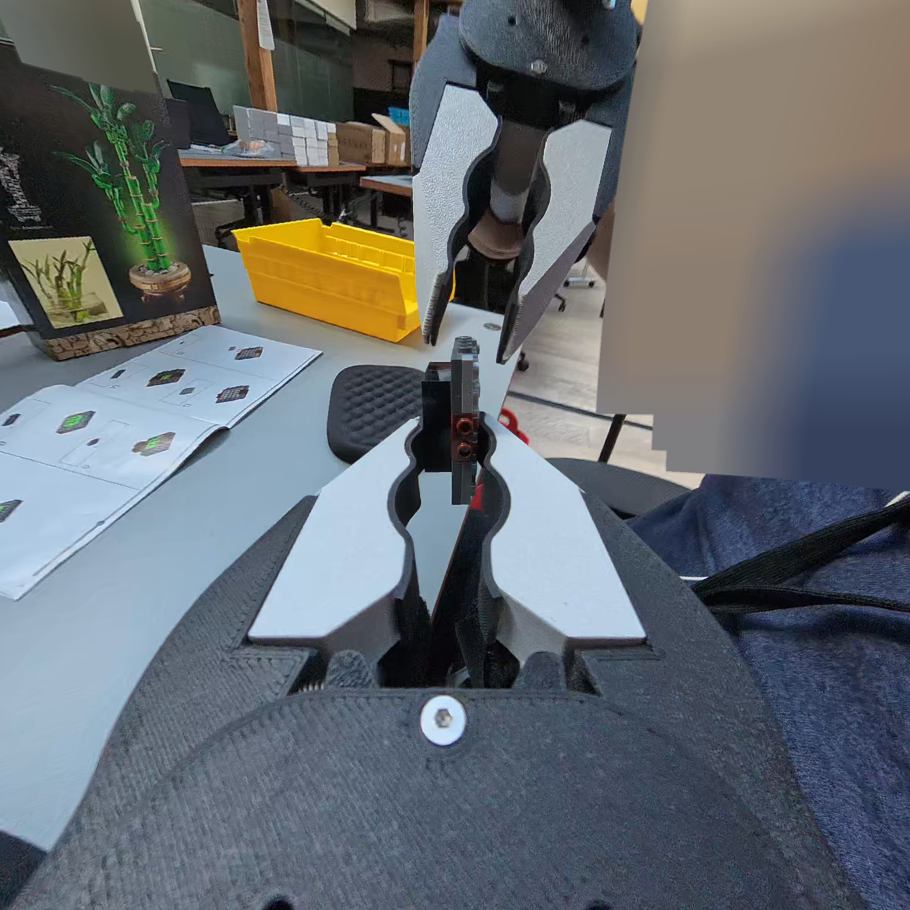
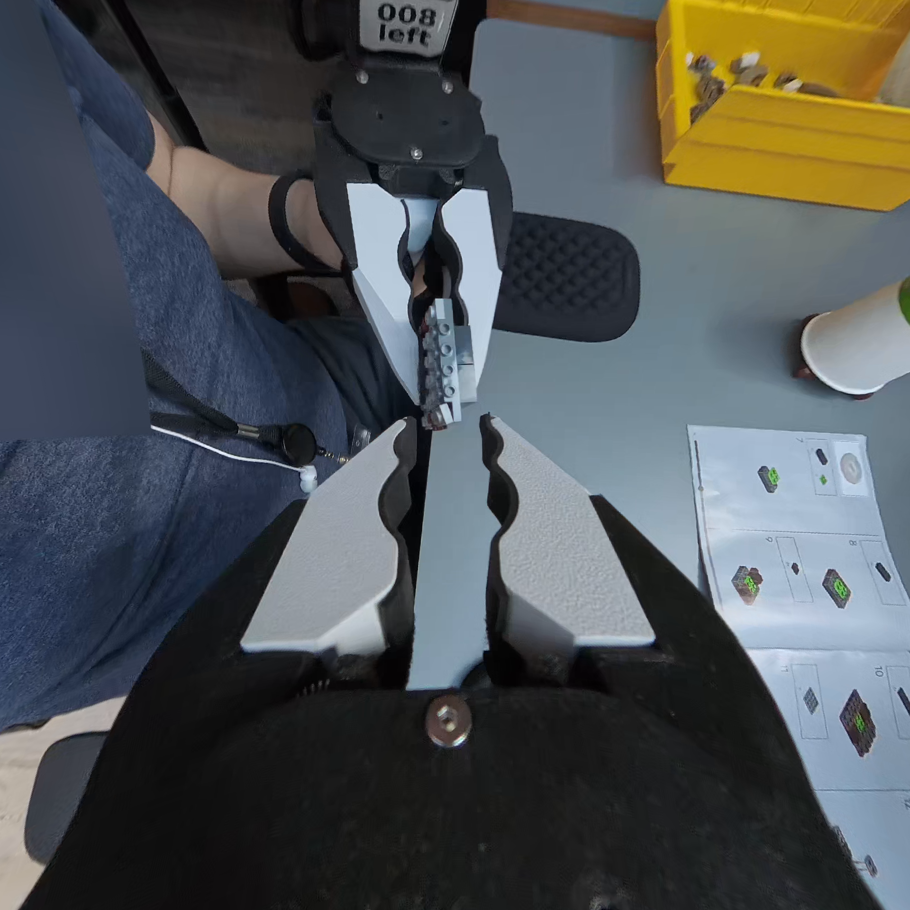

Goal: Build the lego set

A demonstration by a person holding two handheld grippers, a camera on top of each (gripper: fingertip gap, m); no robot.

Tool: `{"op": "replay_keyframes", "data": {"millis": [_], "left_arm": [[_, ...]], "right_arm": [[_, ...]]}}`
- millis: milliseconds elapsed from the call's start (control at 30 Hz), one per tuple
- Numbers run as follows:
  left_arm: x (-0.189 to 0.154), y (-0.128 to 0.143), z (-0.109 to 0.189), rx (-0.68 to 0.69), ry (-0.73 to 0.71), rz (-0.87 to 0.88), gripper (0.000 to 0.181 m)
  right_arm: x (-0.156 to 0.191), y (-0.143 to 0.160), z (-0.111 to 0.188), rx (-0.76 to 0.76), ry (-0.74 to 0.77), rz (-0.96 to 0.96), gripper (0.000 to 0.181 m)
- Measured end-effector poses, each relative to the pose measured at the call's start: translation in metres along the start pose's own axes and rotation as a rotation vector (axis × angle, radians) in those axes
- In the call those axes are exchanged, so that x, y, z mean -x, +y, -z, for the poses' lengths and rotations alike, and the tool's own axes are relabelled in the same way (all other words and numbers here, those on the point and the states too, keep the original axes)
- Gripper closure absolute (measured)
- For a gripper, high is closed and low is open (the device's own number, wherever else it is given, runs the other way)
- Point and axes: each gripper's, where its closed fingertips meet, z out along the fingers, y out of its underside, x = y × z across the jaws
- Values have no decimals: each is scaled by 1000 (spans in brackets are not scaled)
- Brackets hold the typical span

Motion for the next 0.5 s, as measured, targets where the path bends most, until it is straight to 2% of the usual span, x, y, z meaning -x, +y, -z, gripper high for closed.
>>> {"op": "replay_keyframes", "data": {"millis": [33, 167, 267, 367, 500], "left_arm": [[0, -6, 4, -50, 37, 68, 164], [-6, -24, 13, -211, 200, 271, 164], [-3, -25, 12, -247, 202, 300, 164], [-5, -29, 11, -279, 198, 294, 164], [-8, -31, 10, -278, 194, 278, 164]], "right_arm": [[-6, -4, 5, -58, 20, -20, 154], [-3, -26, 14, -397, -57, -151, 155], [-2, -35, 13, -595, -79, -230, 163], [1, -32, 5, -646, -63, -248, 167], [1, -37, 11, -724, -61, -266, 173]]}}
